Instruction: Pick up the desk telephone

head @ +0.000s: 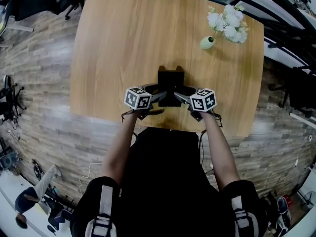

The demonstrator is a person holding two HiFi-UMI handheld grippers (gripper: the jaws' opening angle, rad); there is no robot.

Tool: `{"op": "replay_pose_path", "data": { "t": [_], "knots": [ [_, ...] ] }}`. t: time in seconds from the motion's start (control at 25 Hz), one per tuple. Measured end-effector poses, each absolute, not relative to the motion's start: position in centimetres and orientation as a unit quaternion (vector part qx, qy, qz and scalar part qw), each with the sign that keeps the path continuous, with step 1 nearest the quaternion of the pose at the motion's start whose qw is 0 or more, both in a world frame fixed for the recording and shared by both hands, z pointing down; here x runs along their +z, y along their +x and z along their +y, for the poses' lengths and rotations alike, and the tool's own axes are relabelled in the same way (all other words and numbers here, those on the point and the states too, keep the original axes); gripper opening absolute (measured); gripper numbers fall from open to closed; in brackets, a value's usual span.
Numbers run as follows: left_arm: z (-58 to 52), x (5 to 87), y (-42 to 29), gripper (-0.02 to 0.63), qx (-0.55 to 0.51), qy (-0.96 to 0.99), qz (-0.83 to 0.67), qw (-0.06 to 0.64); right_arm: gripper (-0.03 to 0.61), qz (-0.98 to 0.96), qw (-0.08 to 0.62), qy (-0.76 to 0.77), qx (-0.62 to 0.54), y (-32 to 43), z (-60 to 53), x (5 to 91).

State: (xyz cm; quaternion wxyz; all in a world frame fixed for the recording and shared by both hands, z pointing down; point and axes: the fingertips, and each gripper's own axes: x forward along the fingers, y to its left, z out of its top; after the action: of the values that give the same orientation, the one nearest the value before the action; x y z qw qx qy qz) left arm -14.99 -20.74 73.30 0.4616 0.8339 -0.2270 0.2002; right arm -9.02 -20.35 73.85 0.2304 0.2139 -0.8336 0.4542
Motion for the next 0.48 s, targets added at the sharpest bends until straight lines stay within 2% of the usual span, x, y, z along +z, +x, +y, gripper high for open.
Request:
{"op": "replay_pose_path", "data": {
  "t": [0.48],
  "knots": [
    [-20.66,73.41,-14.34,0.235,0.199,0.835,-0.205,0.471,0.227,-0.828,0.205,0.211,0.477,-9.50,-20.23,74.04]
  ]
}}
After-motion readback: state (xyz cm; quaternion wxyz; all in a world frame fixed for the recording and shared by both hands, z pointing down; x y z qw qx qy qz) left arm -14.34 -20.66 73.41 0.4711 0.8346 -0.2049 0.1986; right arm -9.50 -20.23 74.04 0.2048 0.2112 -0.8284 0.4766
